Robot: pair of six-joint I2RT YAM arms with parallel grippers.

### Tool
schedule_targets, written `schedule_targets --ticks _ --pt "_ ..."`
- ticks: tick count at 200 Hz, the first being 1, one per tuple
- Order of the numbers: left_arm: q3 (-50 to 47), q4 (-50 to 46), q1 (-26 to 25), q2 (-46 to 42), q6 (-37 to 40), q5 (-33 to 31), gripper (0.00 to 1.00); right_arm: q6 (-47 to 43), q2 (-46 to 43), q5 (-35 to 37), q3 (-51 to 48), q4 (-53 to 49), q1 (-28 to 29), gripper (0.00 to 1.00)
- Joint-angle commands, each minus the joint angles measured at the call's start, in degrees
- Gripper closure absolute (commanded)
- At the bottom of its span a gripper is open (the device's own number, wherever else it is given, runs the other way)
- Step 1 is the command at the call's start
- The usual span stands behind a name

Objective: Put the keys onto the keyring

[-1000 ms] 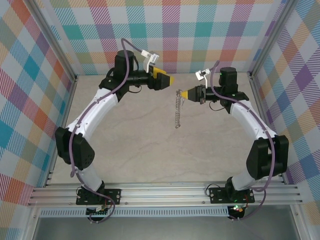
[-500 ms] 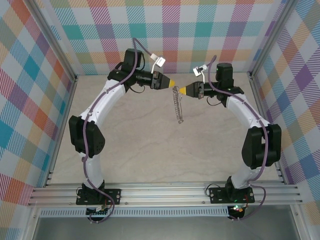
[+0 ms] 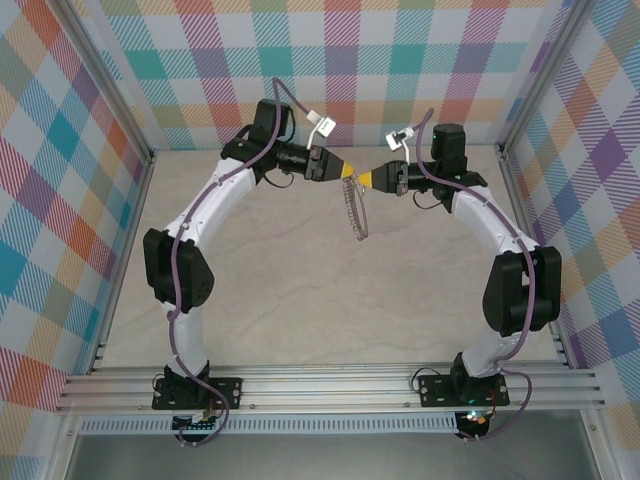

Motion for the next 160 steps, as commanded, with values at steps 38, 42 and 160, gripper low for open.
schedule_targets --ticks 38,42,160 --pt "2.18 -1.68 -1.26 1.04 1.77 1.54 0.71 -0.21 -0.02 -2.35 2.52 1.99 -0.22 1.00" --pt "2.18 -1.78 -1.28 1.09 1.79 1.64 0.72 -0.21 0.00 -2.34 2.52 2.01 -0.18 1.00" --pt "2.91 -3.99 -2.38 1.94 3.72 2.22 0.82 0.18 0.34 -1.85 2.61 2.51 -0.22 1.00"
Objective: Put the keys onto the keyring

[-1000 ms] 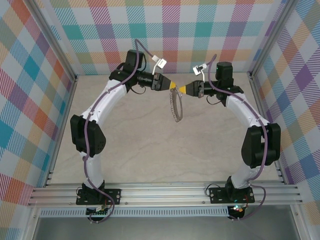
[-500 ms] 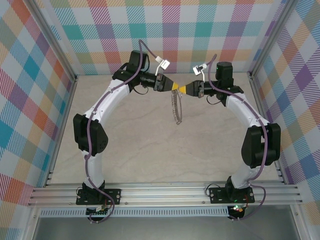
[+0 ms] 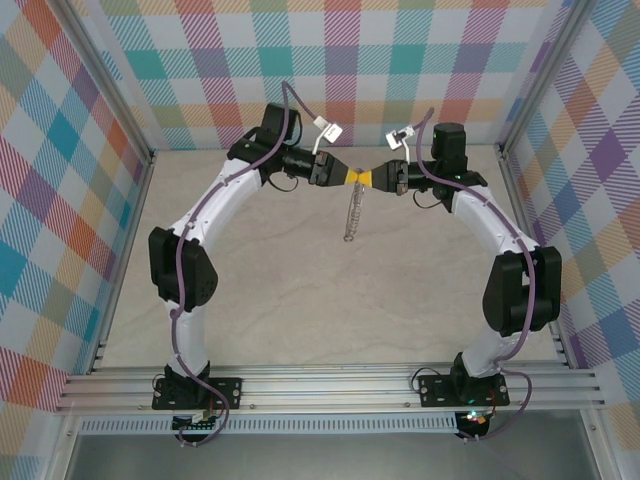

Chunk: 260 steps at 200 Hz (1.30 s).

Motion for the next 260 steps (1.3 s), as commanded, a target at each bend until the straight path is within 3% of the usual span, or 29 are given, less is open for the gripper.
schedule_targets --ticks 1,38,54,69,101,162,260 --pt "2.10 -0.95 -0.87 0.51 0.99 1.87 0.82 -0.04 0.32 -1.81 2.39 2.06 -0.22 1.00" --pt "2.30 -0.54 -1.20 0.67 0.92 1.96 0.89 0.05 0.58 -1.88 2.49 2.05 -0.22 1.00" --pt "2.47 -0.26 -1.37 0.67 0.66 2.02 1.00 0.03 0.50 -1.95 2.35 2.04 -0.22 1.00" --pt "2.37 0.64 -1.55 0.71 -0.61 1.01 1.00 0.39 0.26 -1.76 1.94 2.30 -0.26 1.00" --pt "-0.57 7.10 -1.63 -0.79 -5.93 -1.46 1.00 2.50 -1.22 -0.66 -0.94 5.71 -0.39 0.79" --pt "-1.93 10.87 -1.60 -2.43 -7.87 -2.07 1.00 6.19 -3.75 -0.04 -6.77 12.09 -1.49 0.61" --pt "-1.85 10.91 -1.64 -2.61 -7.43 -1.22 1.00 7.20 -7.15 0.50 -11.75 14.93 -3.47 0.58"
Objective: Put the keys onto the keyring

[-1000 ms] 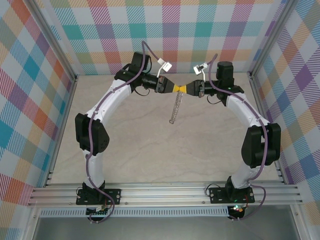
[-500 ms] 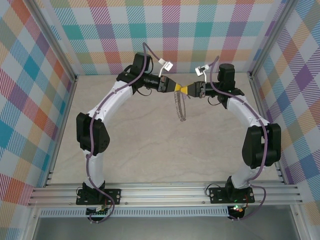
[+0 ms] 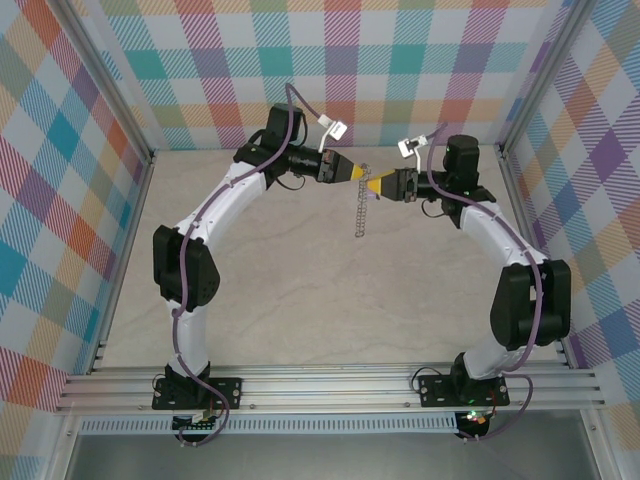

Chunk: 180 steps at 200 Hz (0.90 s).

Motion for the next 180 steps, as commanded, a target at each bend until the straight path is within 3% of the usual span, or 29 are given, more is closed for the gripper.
schedule_targets --ticks 1,122,167,180 --pt "0.21 1.75 -0.59 -2.92 -0.11 1.77 1.00 0.77 -1.31 -0.68 -1.00 3.24 -0.59 0.58" --pt "-0.11 5.51 -0.63 -2.58 -3.18 1.19 1.00 4.10 0.59 -2.62 -3.10 7.68 -0.25 0.72" --pt "-0.32 6.72 -1.11 -2.69 -4.07 1.31 1.00 5.06 1.09 -1.40 -3.99 9.33 0.28 0.70" --pt "-0.38 6.76 -1.21 -2.74 -4.01 1.34 1.00 5.29 1.15 -0.85 -4.06 9.67 0.29 0.62"
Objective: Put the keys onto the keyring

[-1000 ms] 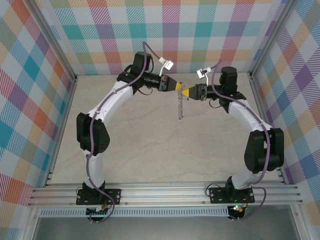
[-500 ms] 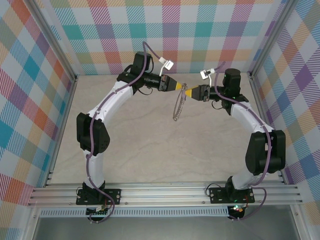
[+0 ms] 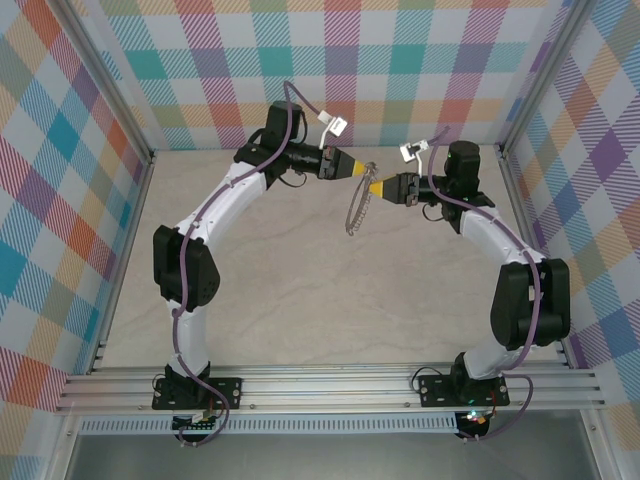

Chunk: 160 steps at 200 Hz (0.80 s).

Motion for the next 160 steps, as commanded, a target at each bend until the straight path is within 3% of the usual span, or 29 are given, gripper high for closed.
schedule_targets --ticks 1,24,59,112,132,160 --pt "-0.35 2.65 -1.05 -2.74 -0.91 1.35 1.00 0.68 0.91 0.04 -0.55 3.32 0.34 0.61" --pt "-0.29 2.68 -1.11 -2.87 -0.90 1.33 1.00 1.09 0.93 0.92 -0.43 3.74 0.47 0.56" --pt "-0.34 2.88 -1.36 -3.11 -0.95 1.35 1.00 1.30 1.30 1.93 -0.08 3.72 0.47 0.58" --pt "-1.07 3.25 -1.41 -3.78 -2.00 -0.89 1.00 1.05 0.36 2.60 -2.04 3.59 0.47 0.81" --pt "-2.76 7.94 -1.36 -4.53 -4.41 -2.07 1.00 1.44 -0.60 2.73 -3.69 4.43 0.47 0.92" --pt "-6.05 14.20 -1.36 -6.08 -8.40 -3.50 1.00 1.73 -1.93 3.21 -5.71 5.14 0.56 1.00"
